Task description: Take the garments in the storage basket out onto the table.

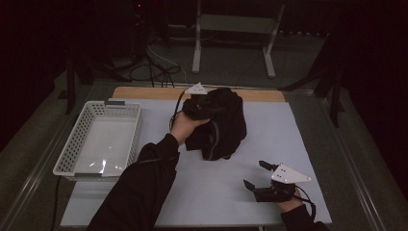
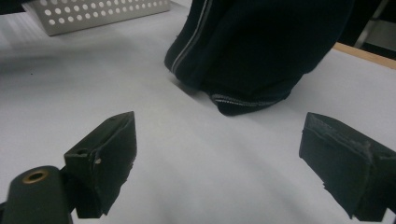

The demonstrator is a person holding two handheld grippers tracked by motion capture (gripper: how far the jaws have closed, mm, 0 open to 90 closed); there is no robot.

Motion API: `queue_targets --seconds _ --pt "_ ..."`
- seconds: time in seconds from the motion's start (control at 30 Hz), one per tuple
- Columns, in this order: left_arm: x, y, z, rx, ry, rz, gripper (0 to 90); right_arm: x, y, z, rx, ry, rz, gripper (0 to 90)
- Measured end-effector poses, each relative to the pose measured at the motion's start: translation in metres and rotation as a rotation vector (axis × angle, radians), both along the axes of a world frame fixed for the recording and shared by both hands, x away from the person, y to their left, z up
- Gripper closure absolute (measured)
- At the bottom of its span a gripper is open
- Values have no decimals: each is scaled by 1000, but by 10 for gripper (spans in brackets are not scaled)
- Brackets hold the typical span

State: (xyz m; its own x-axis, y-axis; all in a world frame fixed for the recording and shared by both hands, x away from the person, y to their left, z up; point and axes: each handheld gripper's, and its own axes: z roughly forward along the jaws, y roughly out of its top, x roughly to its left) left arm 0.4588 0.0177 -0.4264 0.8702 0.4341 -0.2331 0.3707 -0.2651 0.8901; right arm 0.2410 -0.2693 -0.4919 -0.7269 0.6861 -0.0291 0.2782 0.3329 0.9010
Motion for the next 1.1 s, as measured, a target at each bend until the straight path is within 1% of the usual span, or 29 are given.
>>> queue_targets --seconds 0.07,0.1,0.13,0.2,0.23,0.27,0.33,0.37,0.4,0.43,0.47,0.5,0.57,0.6,0.63,0.7,0.77,0.8,0.83,0.87,0.9,0.93,0.97,1.0,1.07,1.1 --pt "0 -7 -8 21 -5 -16 653 0 0 0 -4 1 1 111" --pt "0 -7 -8 21 -5 -16 651 0 0 0 -4 1 1 111" --pt "0 -11 -14 30 10 -23 651 0 0 0 -2 0 2 110" --pt "0 -15 -20 33 16 -24 649 0 0 0 -1 1 1 111" --pt "-1 -17 -24 40 13 -28 648 0 0 0 -1 2 1 110" --pt "-1 -19 -27 48 9 -20 647 0 0 -1 -1 3 1 110" --pt "0 -22 -34 55 32 -10 641 0 1 -1 -2 7 3 111" --pt "0 -24 -36 72 36 -8 637 0 1 -1 -3 7 2 110" --pt "-1 -26 -37 94 27 -10 635 1 1 -1 -1 8 2 111" --pt "-1 -26 -37 94 27 -10 633 1 1 -1 -1 8 2 111" --pt "-2 -27 -38 104 20 -11 633 1 1 -1 -2 7 2 111" --pt "-2 -28 -39 106 30 -9 629 1 1 -1 -2 8 2 110" --pt "-2 -29 -38 110 37 -2 617 1 1 -1 -3 7 2 110" --pt "-3 -29 -34 117 30 12 608 1 1 -1 -3 8 2 110" --pt "-3 -29 -34 117 30 12 597 1 1 -1 -3 8 2 110" --pt "-6 -28 -28 132 15 30 583 1 0 -1 -4 5 1 110" --pt "-7 -28 -25 135 15 33 565 1 0 -1 -3 6 -1 110" --pt "-9 -25 -19 118 3 44 566 1 0 -1 -3 5 -3 110" --pt "-9 -25 -19 118 3 44 574 1 0 -1 -3 8 -3 110" --pt "-9 -20 -13 101 11 58 563 1 0 -1 -4 8 -4 110" --pt "-8 -19 -10 103 16 69 530 1 0 -1 -4 7 -4 110" --pt "-8 -19 -10 103 16 69 498 1 0 -1 -3 10 -4 110" --pt "-10 -14 -2 101 -1 83 496 1 0 -1 -4 6 -4 110" --pt "-10 -12 2 97 -4 92 482 1 0 -1 -4 6 -5 110" --pt "-12 -9 11 90 7 96 434 2 0 -1 -3 2 -6 110" --pt "-12 -9 11 90 7 96 387 2 0 -1 -2 2 -6 110"
